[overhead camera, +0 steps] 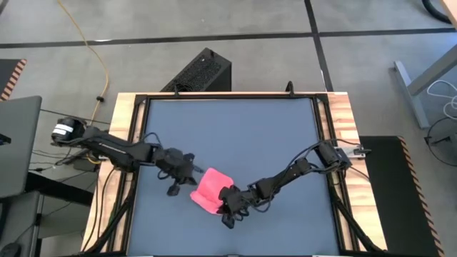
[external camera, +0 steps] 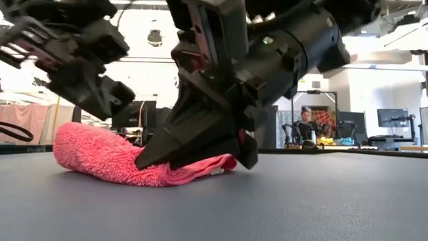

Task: Roll towel into tight, uniform cylinder
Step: Roll the red towel

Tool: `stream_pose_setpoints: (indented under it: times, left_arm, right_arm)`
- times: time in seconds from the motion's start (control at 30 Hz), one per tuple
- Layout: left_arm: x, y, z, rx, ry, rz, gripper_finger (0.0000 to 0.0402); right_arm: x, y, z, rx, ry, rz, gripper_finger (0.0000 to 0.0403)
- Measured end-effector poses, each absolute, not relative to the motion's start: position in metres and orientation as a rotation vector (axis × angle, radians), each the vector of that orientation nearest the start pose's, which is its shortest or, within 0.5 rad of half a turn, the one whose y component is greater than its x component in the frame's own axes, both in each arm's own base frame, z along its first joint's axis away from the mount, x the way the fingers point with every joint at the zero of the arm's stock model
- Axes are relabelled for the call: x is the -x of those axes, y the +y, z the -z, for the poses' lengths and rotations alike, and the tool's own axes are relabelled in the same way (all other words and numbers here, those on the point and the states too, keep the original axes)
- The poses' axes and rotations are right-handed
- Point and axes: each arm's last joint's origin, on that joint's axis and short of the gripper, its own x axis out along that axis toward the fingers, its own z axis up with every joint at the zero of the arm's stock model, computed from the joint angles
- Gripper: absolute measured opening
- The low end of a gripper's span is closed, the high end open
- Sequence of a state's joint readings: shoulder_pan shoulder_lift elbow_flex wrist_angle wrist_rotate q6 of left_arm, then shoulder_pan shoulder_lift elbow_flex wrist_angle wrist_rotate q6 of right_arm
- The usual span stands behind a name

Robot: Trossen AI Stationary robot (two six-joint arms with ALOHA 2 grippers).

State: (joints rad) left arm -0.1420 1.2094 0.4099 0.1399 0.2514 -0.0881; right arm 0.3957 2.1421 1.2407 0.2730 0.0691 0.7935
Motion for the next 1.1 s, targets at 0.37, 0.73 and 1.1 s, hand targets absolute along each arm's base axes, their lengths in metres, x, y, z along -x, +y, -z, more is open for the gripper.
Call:
stream_pose_setpoints:
  times: [0.37, 0.73, 1.1]
  left_arm:
    - [-0.195, -0.076, -0.144, -0.045, 0.482, 0.546, 0.0086]
    - [-0.196, -0.083, -0.14, -0.074, 0.479, 0.47, 0.0208]
    - [-0.214, -0.093, -0.12, -0.102, 0.533, 0.39, 0.0219]
  right_arm:
    - [-0.405, 0.162, -0.11, -0.651, 0.669, -0.072, 0.0025]
    - [-0.405, 0.162, -0.109, -0.641, 0.67, -0.08, 0.0025]
    - [-0.405, 0.162, -0.109, -0.638, 0.671, -0.083, 0.0025]
